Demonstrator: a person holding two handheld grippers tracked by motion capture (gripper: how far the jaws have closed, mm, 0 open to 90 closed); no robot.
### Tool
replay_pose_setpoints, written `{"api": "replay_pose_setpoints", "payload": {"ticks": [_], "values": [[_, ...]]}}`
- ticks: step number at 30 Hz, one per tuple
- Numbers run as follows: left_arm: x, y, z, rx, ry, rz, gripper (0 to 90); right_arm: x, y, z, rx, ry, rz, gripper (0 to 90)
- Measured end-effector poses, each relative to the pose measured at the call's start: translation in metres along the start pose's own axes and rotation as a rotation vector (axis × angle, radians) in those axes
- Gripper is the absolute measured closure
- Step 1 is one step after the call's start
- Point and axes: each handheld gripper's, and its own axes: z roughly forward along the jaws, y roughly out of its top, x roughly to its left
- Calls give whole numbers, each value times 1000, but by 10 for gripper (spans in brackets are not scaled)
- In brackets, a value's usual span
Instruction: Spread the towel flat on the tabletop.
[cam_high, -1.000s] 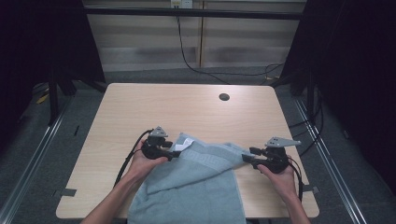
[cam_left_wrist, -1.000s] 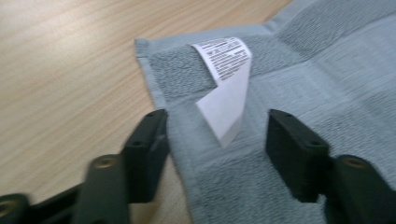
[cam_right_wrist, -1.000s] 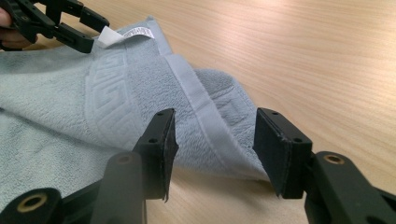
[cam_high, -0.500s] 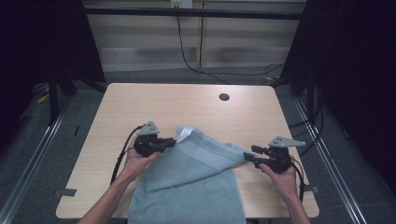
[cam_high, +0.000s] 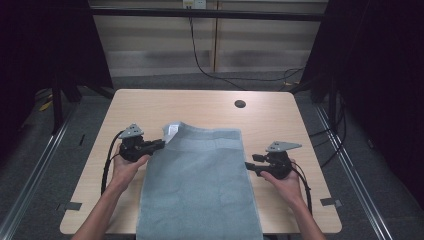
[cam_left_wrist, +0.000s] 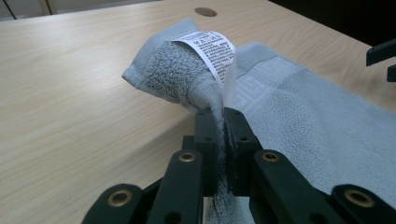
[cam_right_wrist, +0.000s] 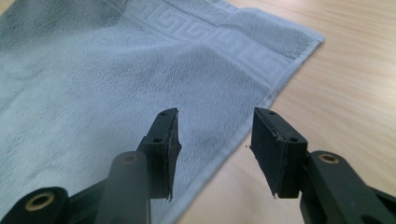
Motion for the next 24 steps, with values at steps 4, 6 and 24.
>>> {"api": "replay_pose_setpoints", "payload": {"ticks": [4,6,24], "values": [[5,-3,2,9,19,-14,849,-4,9,25,32,2,-8,516],[8,-3,1,14,35,-18,847,-6,13,39,50,4,-10,504],[-20,-38,0,248,14,99,627,-7,1,42,143,-58,-71,545]]}}
